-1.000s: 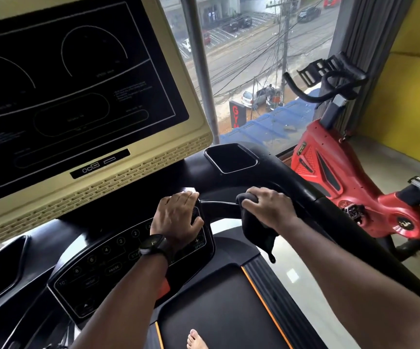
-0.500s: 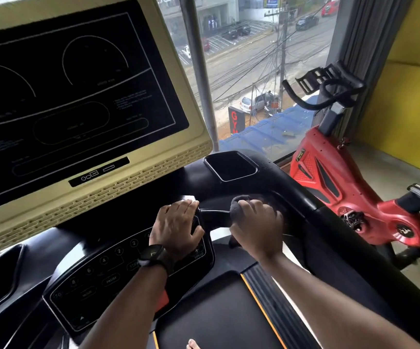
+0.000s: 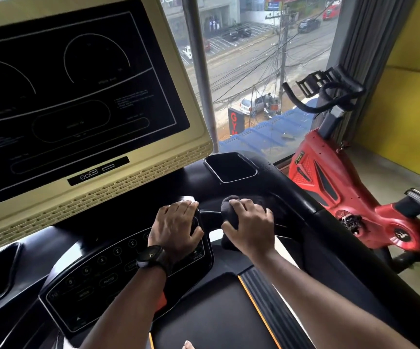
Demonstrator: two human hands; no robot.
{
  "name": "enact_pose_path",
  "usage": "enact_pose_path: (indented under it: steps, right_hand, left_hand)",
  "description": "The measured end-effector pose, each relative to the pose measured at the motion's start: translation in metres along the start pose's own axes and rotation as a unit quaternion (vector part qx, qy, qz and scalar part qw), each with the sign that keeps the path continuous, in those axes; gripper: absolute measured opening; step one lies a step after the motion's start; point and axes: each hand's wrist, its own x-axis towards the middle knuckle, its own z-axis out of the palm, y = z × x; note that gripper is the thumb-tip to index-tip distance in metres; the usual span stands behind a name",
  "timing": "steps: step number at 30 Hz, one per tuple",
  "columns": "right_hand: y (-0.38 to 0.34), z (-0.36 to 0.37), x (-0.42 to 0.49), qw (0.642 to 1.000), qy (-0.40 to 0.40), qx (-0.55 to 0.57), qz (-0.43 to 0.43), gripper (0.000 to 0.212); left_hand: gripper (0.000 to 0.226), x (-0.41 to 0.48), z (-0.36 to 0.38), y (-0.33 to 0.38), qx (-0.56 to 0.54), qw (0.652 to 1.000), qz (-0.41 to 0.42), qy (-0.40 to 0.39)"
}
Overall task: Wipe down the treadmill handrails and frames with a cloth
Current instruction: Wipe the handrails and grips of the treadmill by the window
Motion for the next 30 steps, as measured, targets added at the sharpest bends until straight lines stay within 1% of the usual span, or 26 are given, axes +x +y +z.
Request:
enact_pose_path:
  steps: [1, 2, 3, 5, 6, 7, 8, 9, 10, 11, 12, 14, 15, 16, 17, 19, 21, 23, 24, 25, 26, 27, 28, 30]
  right_hand:
    - [-0.003, 0.000, 0.000, 1.000, 0.015, -0.010, -0.008, 0.048]
    - [-0.003, -0.008, 0.007, 1.000, -0.019, 0.005, -0.019, 0.047]
    - [-0.001, -0.015, 0.019, 0.997, -0.070, 0.034, -0.021, 0.046]
    - [0.004, -0.027, 0.048, 0.981, -0.173, 0.090, 0.007, 0.041]
    - [0.003, -0.026, 0.051, 0.979, -0.177, 0.097, 0.012, 0.037]
    - [-0.002, -0.026, 0.045, 0.984, -0.154, 0.084, 0.014, 0.036]
    - [-0.007, -0.018, 0.033, 0.995, -0.085, 0.052, 0.014, 0.037]
    - [-0.012, -0.010, 0.021, 0.999, -0.035, 0.016, 0.000, 0.039]
    - [-0.018, -0.007, 0.010, 1.000, -0.009, 0.002, -0.014, 0.042]
    - [-0.022, -0.007, 0.007, 1.000, -0.008, -0.003, -0.014, 0.044]
    - [-0.023, -0.008, 0.013, 0.999, -0.037, 0.011, -0.019, 0.046]
    - [-0.021, -0.018, 0.037, 0.992, -0.115, 0.057, 0.014, 0.047]
    - [-0.021, -0.017, 0.040, 0.990, -0.128, 0.063, 0.022, 0.046]
    - [-0.024, -0.015, 0.036, 0.992, -0.111, 0.055, 0.021, 0.046]
    - [-0.027, -0.009, 0.026, 0.998, -0.062, 0.026, 0.016, 0.046]
    - [-0.036, -0.005, 0.009, 0.999, -0.010, -0.026, -0.020, 0.048]
    - [-0.035, -0.013, 0.022, 0.996, -0.085, 0.007, -0.033, 0.050]
    - [-0.031, -0.022, 0.048, 0.983, -0.170, 0.072, -0.001, 0.046]
    - [-0.032, -0.020, 0.049, 0.983, -0.167, 0.079, -0.002, 0.044]
    - [-0.035, -0.020, 0.042, 0.989, -0.135, 0.057, -0.002, 0.045]
    - [-0.039, -0.013, 0.030, 0.997, -0.073, 0.021, -0.004, 0.046]
    - [-0.043, -0.006, 0.016, 0.999, -0.043, -0.014, -0.019, 0.047]
    - [-0.045, -0.004, 0.008, 0.999, -0.017, -0.021, -0.035, 0.048]
    - [-0.044, -0.009, 0.022, 0.996, -0.069, 0.021, -0.048, 0.049]
  left_hand:
    - [0.064, 0.000, 0.001, -0.001, 0.001, 1.000, 0.000, 0.002]
    - [0.064, 0.000, 0.001, -0.001, 0.002, 1.000, 0.001, 0.003]
    - [0.064, 0.001, 0.001, -0.001, 0.002, 1.000, 0.001, 0.002]
    - [0.065, 0.001, 0.000, 0.000, 0.001, 1.000, 0.003, -0.006]
    - [0.065, 0.000, 0.000, -0.001, 0.002, 1.000, 0.001, -0.009]
    - [0.066, 0.000, 0.000, -0.001, 0.004, 1.000, 0.000, -0.009]
    - [0.066, 0.000, 0.000, -0.001, 0.004, 1.000, -0.001, -0.008]
    - [0.066, 0.001, 0.001, -0.001, 0.004, 1.000, 0.000, -0.006]
    - [0.066, 0.001, 0.002, -0.001, 0.004, 1.000, 0.002, -0.006]
    - [0.066, 0.001, 0.002, -0.002, 0.005, 1.000, 0.003, -0.005]
    - [0.066, 0.001, 0.001, -0.002, 0.005, 1.000, 0.004, -0.006]
    - [0.066, 0.002, 0.000, -0.001, 0.002, 1.000, 0.006, -0.009]
    - [0.065, 0.001, 0.000, -0.001, 0.000, 1.000, 0.004, -0.009]
    - [0.065, 0.001, 0.000, -0.001, -0.002, 1.000, 0.002, -0.007]
    - [0.065, 0.001, 0.000, -0.001, -0.005, 1.000, 0.001, -0.004]
    - [0.065, 0.001, 0.001, -0.001, -0.004, 1.000, 0.003, -0.002]
    - [0.065, 0.002, 0.001, -0.001, -0.001, 1.000, 0.002, 0.001]
    - [0.064, 0.001, 0.000, 0.000, -0.005, 1.000, 0.002, -0.005]
    - [0.064, 0.000, 0.000, 0.000, -0.006, 1.000, 0.000, -0.007]
    - [0.064, 0.000, 0.000, 0.000, -0.004, 1.000, -0.001, -0.005]
    - [0.064, 0.001, 0.000, 0.000, -0.004, 1.000, -0.001, -0.002]
    - [0.065, 0.001, 0.001, 0.000, -0.004, 1.000, -0.002, -0.001]
    - [0.065, 0.001, 0.001, -0.001, -0.005, 1.000, -0.002, -0.001]
    - [0.064, 0.002, 0.002, -0.001, -0.002, 1.000, -0.001, 0.001]
